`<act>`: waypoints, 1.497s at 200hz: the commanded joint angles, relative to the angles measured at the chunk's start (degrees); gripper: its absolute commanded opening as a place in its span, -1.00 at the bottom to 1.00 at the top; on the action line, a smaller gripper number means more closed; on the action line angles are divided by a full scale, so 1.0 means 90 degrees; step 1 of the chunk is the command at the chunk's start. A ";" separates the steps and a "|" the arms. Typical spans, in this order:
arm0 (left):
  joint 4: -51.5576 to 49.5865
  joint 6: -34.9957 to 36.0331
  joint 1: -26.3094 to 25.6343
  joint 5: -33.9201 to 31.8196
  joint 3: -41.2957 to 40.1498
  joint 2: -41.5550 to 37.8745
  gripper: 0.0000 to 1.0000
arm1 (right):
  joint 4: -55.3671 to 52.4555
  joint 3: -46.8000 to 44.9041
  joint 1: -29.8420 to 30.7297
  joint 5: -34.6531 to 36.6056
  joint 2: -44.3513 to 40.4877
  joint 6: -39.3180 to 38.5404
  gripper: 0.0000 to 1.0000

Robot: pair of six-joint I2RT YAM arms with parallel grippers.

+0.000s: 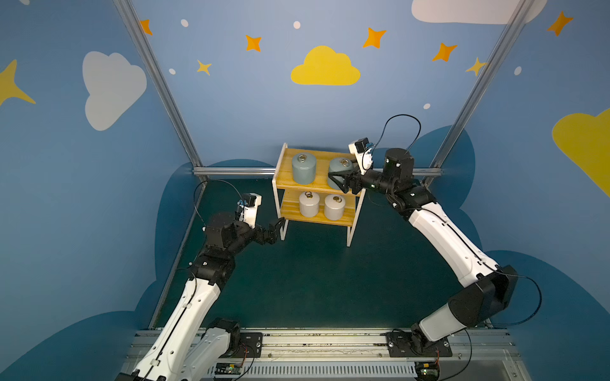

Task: Remove the tea canisters from the shelf
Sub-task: Pick up the tea canister from the shelf, then place the tea canister at the center of the board.

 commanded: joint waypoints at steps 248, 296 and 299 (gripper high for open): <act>0.0449 -0.0093 -0.0035 0.0275 -0.0074 0.0044 1.00 | 0.0052 -0.5017 0.1273 0.2132 -0.4650 0.0485 0.18; 0.0531 -0.0120 -0.0080 0.0354 -0.0146 0.0126 1.00 | 0.0613 -0.6118 0.1728 0.2635 -0.4919 0.0710 0.16; 0.0531 -0.0122 -0.0090 0.0357 -0.0139 0.0132 1.00 | 0.0656 -0.6165 0.1776 0.2691 -0.4946 0.0710 0.15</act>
